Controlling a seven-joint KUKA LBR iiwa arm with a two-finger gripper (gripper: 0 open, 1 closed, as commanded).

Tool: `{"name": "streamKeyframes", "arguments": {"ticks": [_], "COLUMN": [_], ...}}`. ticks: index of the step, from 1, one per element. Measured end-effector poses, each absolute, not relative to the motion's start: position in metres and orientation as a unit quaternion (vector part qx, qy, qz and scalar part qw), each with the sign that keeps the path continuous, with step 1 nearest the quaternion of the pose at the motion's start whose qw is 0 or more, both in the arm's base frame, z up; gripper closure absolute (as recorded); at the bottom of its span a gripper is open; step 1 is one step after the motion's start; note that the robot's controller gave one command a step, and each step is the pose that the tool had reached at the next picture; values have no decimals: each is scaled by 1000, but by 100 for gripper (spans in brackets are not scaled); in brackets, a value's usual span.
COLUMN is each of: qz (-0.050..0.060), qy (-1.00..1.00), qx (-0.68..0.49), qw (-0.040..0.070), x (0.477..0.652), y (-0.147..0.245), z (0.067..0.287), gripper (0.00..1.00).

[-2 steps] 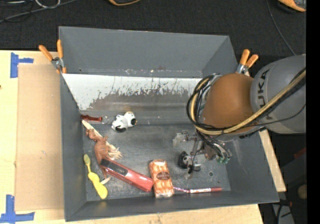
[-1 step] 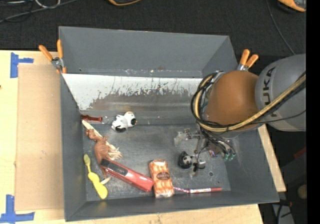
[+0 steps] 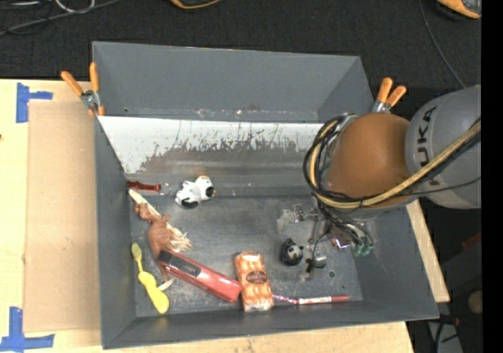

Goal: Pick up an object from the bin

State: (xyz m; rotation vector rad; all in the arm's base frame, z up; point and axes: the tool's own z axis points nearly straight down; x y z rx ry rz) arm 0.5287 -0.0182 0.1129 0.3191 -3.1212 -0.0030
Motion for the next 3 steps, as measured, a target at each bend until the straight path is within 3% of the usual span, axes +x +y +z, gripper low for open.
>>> {"name": "streamKeyframes", "arguments": {"ticks": [1, 2, 3], "qz": [-1, -1, -1], "qy": [-991, -994, -994], "qx": [133, 111, 111], "qw": [1, -1, -1], "x": [531, 519, 519], "y": [-29, -19, -19], "z": [67, 70, 70], "gripper": [0, 100, 100]}}
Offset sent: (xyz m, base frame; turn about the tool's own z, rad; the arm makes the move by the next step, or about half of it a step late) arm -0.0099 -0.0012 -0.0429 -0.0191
